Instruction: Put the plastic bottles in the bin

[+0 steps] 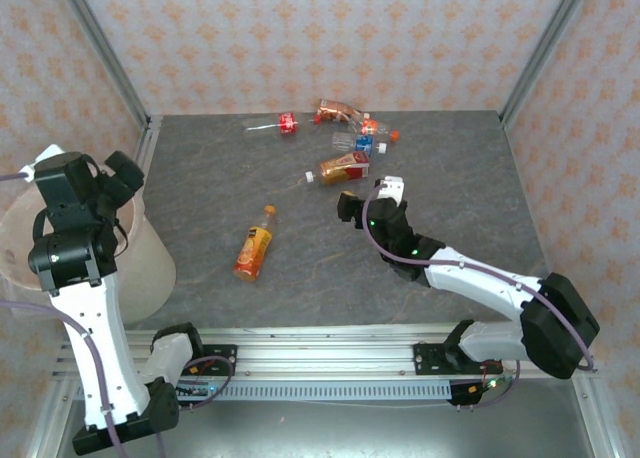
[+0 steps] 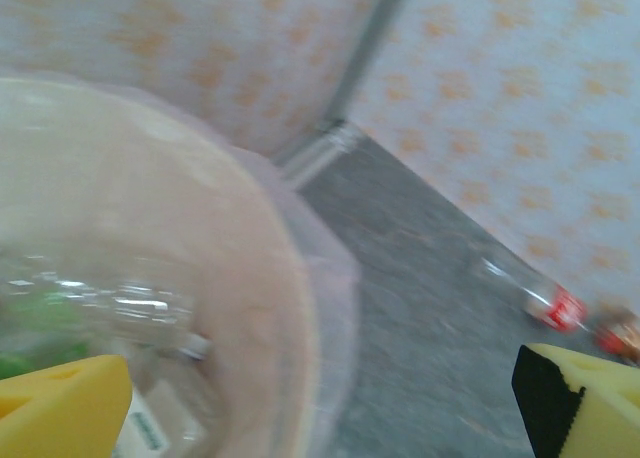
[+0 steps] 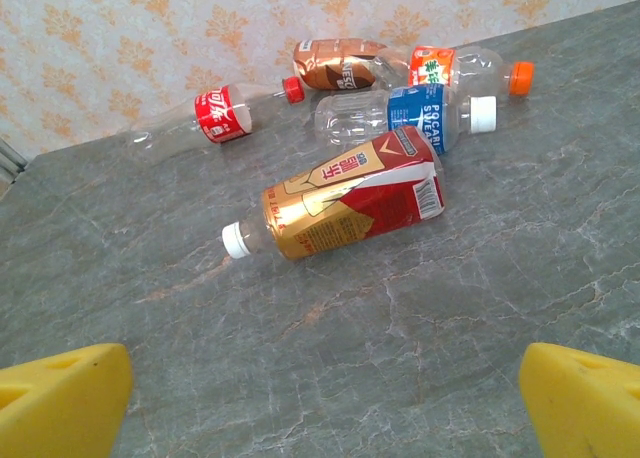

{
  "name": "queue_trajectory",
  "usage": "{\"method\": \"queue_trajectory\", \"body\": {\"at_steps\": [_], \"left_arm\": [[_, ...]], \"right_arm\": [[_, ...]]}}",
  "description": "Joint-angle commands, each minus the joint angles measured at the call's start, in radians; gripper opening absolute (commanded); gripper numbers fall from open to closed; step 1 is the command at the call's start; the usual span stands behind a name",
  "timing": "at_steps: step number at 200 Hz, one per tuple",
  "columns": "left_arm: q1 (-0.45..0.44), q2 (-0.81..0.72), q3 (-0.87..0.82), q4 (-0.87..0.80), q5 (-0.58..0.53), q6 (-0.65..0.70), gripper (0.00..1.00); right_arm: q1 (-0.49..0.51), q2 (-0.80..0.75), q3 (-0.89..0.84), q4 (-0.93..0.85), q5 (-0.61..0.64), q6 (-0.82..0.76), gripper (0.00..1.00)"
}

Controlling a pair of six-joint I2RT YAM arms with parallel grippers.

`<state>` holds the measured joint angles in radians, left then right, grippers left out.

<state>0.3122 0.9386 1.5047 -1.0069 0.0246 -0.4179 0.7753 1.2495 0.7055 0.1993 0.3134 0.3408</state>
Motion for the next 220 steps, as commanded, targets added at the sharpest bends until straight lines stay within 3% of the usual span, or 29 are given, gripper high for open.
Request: {"method": "queue_trajectory", "body": {"at_steps": [1,25,54,69,85,110,133,161,220], "left_arm": [[-0.116,0.009,0.006,0.024,0.102,0.013,0.99],[-0.301,0.002,-0.023,0.030,0.061,-0.012,0.99],[-0.523,0.001,-0.059,0.030,-0.098,-0.044,0.99],[-0.609,0.016,-0.094,0.058,-0.118,-0.062,0.99],[-0.715,0.055,-0.132,0.093,-0.139,-0.067,0.99],[-0.883,0.184,-0.106,0.069,-0.283,-0.054,0.99],[-0.908,0.312,-0.074,0.039,-0.280,-0.077,1.00],[-0.909,0.434,-0.092,0.071,-0.158,-0.096,1.00],[-0.910,0.683,-0.084,0.037,-0.046,0.012,1.00]], "right_arm": [[-0.002,0.016,0.034,-0.002,0.003,0.008,0.99],[-0.001,0.015,0.040,-0.014,0.008,0.009,0.99],[-0.001,0.013,0.043,-0.026,0.010,0.019,0.99],[-0.002,0.012,0.042,-0.032,0.029,0.041,0.99],[-0.002,0.009,0.033,-0.033,0.064,0.076,0.99],[-0.002,0.001,0.021,-0.040,0.116,0.114,0.99],[-0.002,-0.006,0.030,-0.060,0.121,0.107,0.99],[-0.002,-0.026,0.036,-0.104,0.133,0.114,0.99],[-0.002,-0.061,0.001,-0.143,0.164,0.142,0.99]]}}
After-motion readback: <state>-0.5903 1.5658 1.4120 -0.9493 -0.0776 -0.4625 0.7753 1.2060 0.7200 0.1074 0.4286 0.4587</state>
